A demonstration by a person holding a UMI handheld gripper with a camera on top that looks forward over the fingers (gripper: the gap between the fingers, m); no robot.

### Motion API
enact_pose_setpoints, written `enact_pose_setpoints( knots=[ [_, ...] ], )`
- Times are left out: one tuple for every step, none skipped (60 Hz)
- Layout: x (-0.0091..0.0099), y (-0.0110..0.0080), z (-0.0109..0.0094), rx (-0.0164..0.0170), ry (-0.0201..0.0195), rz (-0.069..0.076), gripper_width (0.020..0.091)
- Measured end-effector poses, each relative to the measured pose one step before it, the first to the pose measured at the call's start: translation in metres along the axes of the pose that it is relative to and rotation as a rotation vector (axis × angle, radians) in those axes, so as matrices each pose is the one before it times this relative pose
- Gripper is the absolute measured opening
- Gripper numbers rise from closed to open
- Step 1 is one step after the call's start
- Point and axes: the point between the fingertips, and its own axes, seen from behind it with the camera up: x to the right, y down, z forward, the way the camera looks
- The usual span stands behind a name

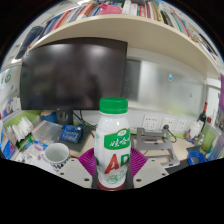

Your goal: Pour water

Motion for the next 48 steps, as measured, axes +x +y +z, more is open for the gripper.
enact_pose_setpoints(
  knots=[
    [0.00057, 0.00303, 0.00247, 0.00096, -0.00780, 0.0125, 0.0410],
    [-0.00047, 0.00284, 0.00252, 0.00095, -0.00672, 0.0099, 0.0411],
    [-0.00066, 0.00327, 0.00226, -0.00109, -0.00631, 0.0062, 0.0411],
    [-0.00038, 0.00301, 0.00200, -0.00090, -0.00384, 0.0048, 0.0411],
    [0.00057, 0.00203, 0.00180, 0.00355, -0.00103, 0.0033, 0.0411],
    [0.00047, 0.00105, 0.00172, 0.00842, 0.00064, 0.0009, 0.0412],
    [-0.00311, 0.00162, 0.00167, 0.01081, 0.00249, -0.0028, 0.0411],
    [-0.00085, 0.00119, 0.00253, 0.00591, -0.00482, -0.0054, 0.0412],
    [-0.00072, 0.00206, 0.00210, 0.00357, -0.00469, -0.0051, 0.0410],
    [-0.00002, 0.00243, 0.00205, 0.00315, -0.00063, -0.0028, 0.0411],
    [0.00031, 0.00276, 0.00216, 0.00371, 0.00207, 0.0009, 0.0411],
    [-0.00008, 0.00298, 0.00213, 0.00313, 0.00122, 0.0018, 0.0411],
    [-0.00037, 0.00378, 0.00210, 0.00151, -0.00006, 0.0013, 0.0410],
    [-0.00008, 0.00465, 0.00182, -0.00119, -0.00007, -0.0002, 0.0411],
    [-0.00054, 0.00518, 0.00155, -0.00303, 0.00315, -0.0002, 0.0412],
    [0.00044, 0.00668, 0.00071, -0.00617, 0.00409, 0.0001, 0.0434],
    [0.00154, -0.00040, -0.00021, 0.01936, 0.00419, 0.0027, 0.0420],
    [0.00116, -0.00325, -0.00059, 0.03381, 0.00438, 0.0071, 0.0419],
    [0.00232, 0.00183, -0.00094, 0.00843, 0.00702, 0.0042, 0.0417],
    [0.00068, -0.00107, -0.00091, 0.01310, -0.00028, 0.0073, 0.0414],
    [0.00025, -0.00032, -0.00055, 0.00550, -0.00250, 0.0073, 0.0414],
    [0.00072, 0.00022, -0.00014, 0.00054, 0.00053, 0.0034, 0.0414],
    [0.00005, -0.00041, -0.00008, 0.00180, -0.00107, 0.0021, 0.0414],
    [0.00001, -0.00007, -0.00024, 0.00084, -0.00061, 0.0027, 0.0413],
    [0.00037, -0.00047, 0.00069, 0.00516, 0.00114, 0.0022, 0.0413],
    [0.00002, 0.00008, -0.00019, 0.00193, -0.00110, 0.0018, 0.0415],
    [-0.00086, -0.00084, 0.00079, 0.00397, -0.00026, 0.0001, 0.0414],
    [-0.00067, -0.00003, 0.00037, 0.00083, -0.00190, -0.0018, 0.0414],
    [-0.00056, -0.00025, 0.00044, 0.00130, -0.00342, -0.0016, 0.0414],
    [-0.00045, -0.00020, 0.00057, 0.00042, -0.00304, -0.0010, 0.0415],
    [-0.00023, 0.00013, 0.00042, -0.00149, -0.00141, -0.0004, 0.0432],
    [0.00014, -0.00006, 0.00015, -0.00193, -0.00061, 0.0023, 0.0447],
    [0.00029, -0.00035, 0.00022, -0.00092, -0.00060, 0.0031, 0.0460],
    [0.00028, 0.00036, -0.00006, -0.00290, 0.00051, 0.0033, 0.0478],
    [0.00019, -0.00015, -0.00021, -0.00114, 0.00055, 0.0013, 0.0493],
    [0.00002, -0.00009, -0.00018, -0.00154, 0.00066, -0.0020, 0.0511],
    [-0.00023, 0.00020, 0.00025, -0.00038, 0.00235, -0.0035, 0.0523],
    [0.00013, 0.00034, 0.00002, -0.00321, -0.00005, -0.0033, 0.0534],
    [0.00014, 0.00168, 0.00010, -0.00994, 0.00224, -0.0016, 0.0549],
    [0.00002, 0.00390, 0.00012, -0.01909, 0.00232, -0.0006, 0.0578],
    [0.00124, 0.00517, -0.00027, -0.02443, 0.00605, 0.0033, 0.0624],
    [0.00106, 0.00453, -0.00078, -0.02428, 0.00624, 0.0054, 0.0683],
    [0.00053, 0.00357, -0.00144, -0.01994, 0.00414, 0.0069, 0.0739],
    [0.00007, 0.00169, -0.00196, -0.01178, 0.00225, 0.0075, 0.0797],
    [0.00012, 0.00001, -0.00248, -0.00419, 0.00103, 0.0062, 0.0849],
    [0.00083, -0.00063, -0.00280, -0.00096, 0.00319, 0.0051, 0.0874],
    [0.00037, -0.00083, -0.00373, -0.00036, 0.00232, 0.0041, 0.0862],
    [0.00057, -0.00024, -0.00407, -0.00233, 0.00459, 0.0038, 0.0842]
  ],
)
